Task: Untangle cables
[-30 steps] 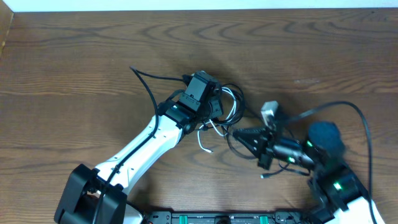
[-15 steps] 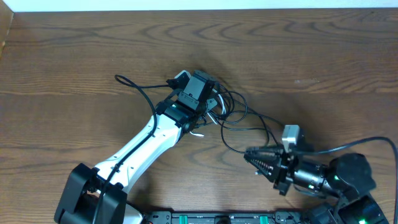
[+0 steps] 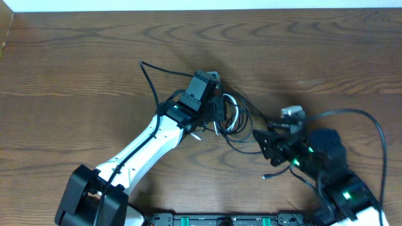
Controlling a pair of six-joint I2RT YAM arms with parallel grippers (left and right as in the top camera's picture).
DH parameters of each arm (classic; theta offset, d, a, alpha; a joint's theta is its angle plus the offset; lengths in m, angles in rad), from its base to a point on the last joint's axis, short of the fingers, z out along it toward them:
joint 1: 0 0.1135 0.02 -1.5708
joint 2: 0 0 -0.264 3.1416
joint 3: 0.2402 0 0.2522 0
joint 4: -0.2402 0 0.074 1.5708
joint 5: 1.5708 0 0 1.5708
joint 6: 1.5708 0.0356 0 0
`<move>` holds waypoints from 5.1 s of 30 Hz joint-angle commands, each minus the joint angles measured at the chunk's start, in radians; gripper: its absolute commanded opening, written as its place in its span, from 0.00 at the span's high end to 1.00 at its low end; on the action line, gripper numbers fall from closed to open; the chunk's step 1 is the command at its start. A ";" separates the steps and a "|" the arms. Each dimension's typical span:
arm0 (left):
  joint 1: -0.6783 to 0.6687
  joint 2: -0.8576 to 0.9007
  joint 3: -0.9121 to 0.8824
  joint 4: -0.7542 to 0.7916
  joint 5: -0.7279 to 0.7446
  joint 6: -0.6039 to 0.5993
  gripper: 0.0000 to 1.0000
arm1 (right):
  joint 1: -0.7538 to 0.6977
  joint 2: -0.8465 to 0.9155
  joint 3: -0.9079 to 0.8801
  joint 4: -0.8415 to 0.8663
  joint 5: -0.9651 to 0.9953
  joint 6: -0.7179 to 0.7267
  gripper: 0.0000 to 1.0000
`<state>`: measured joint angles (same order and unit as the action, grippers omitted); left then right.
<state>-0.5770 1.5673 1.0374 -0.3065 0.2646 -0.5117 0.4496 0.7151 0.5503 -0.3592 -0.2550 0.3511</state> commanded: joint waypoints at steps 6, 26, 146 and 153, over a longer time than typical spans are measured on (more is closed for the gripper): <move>0.002 0.006 -0.002 0.005 0.091 0.100 0.92 | 0.058 0.301 0.010 0.157 0.040 0.020 0.55; 0.002 0.006 -0.002 0.005 0.091 0.100 0.92 | 0.068 0.560 0.010 0.461 0.092 -0.046 0.51; -0.114 0.008 -0.179 0.425 0.073 0.106 0.91 | -0.098 -0.016 0.011 0.210 -0.310 0.188 0.99; -0.110 0.005 -0.178 0.424 0.055 0.106 0.92 | -0.098 -0.016 0.011 0.184 -0.278 0.182 0.98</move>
<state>-0.6910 1.5673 0.8585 0.1165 0.3405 -0.4076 0.3573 0.7029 0.5503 -0.1665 -0.5472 0.5316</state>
